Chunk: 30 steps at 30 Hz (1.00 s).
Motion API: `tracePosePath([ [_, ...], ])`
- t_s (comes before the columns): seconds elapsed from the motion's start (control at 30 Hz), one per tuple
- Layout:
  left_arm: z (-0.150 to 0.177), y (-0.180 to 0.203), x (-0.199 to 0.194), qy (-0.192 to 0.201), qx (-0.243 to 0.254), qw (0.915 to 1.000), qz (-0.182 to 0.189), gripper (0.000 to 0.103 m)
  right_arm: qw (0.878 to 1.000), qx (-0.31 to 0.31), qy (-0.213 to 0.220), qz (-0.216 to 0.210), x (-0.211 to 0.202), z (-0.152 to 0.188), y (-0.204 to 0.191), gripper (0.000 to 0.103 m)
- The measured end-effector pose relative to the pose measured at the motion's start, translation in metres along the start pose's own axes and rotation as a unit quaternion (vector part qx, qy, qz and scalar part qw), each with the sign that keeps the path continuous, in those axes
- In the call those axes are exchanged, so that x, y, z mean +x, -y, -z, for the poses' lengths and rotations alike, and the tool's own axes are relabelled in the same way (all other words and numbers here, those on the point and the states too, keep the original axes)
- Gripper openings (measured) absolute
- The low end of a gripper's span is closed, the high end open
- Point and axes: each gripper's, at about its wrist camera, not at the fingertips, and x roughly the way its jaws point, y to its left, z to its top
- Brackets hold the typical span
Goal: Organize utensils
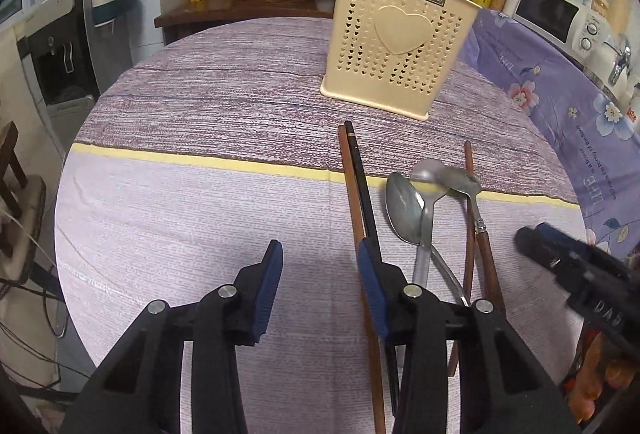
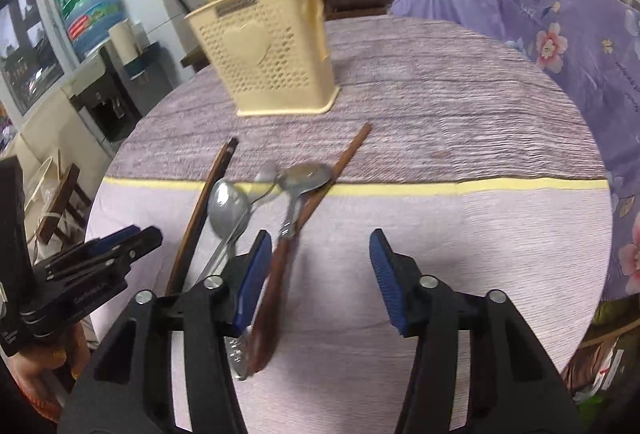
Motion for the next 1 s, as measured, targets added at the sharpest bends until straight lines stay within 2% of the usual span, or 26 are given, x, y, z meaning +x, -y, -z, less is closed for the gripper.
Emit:
tracePosePath([
  [0.17,0.003,0.000,-0.001,0.002,-0.002,1.0000,-0.002,0.039,1.000,-0.011,-0.023,0.002,0.022,0.004,-0.016,0.029],
  [0.27,0.004,0.000,-0.001,0.000,-0.002,1.0000,-0.001,0.040,1.000,-0.005,-0.025,0.013,0.030,-0.001,-0.018,0.022],
  [0.37,0.005,0.000,0.001,-0.002,-0.002,1.0000,-0.001,0.040,0.999,-0.004,-0.032,0.022,0.039,-0.004,-0.018,0.016],
  [0.53,0.006,0.002,0.004,-0.005,-0.001,1.0000,0.000,0.040,0.999,-0.001,-0.033,0.019,0.042,-0.006,-0.018,0.012],
  [0.77,0.005,0.002,0.005,-0.006,-0.001,1.0000,-0.003,0.040,0.999,0.021,0.026,0.004,0.016,-0.013,0.000,0.011],
  [0.93,0.003,0.006,0.007,-0.008,0.005,1.0000,-0.002,0.038,0.995,0.030,0.075,0.050,-0.013,-0.017,0.024,0.011],
  [1.0,0.003,0.009,0.010,-0.011,0.007,0.9999,0.000,0.037,0.994,0.032,0.082,0.066,-0.017,-0.016,0.036,0.011],
])
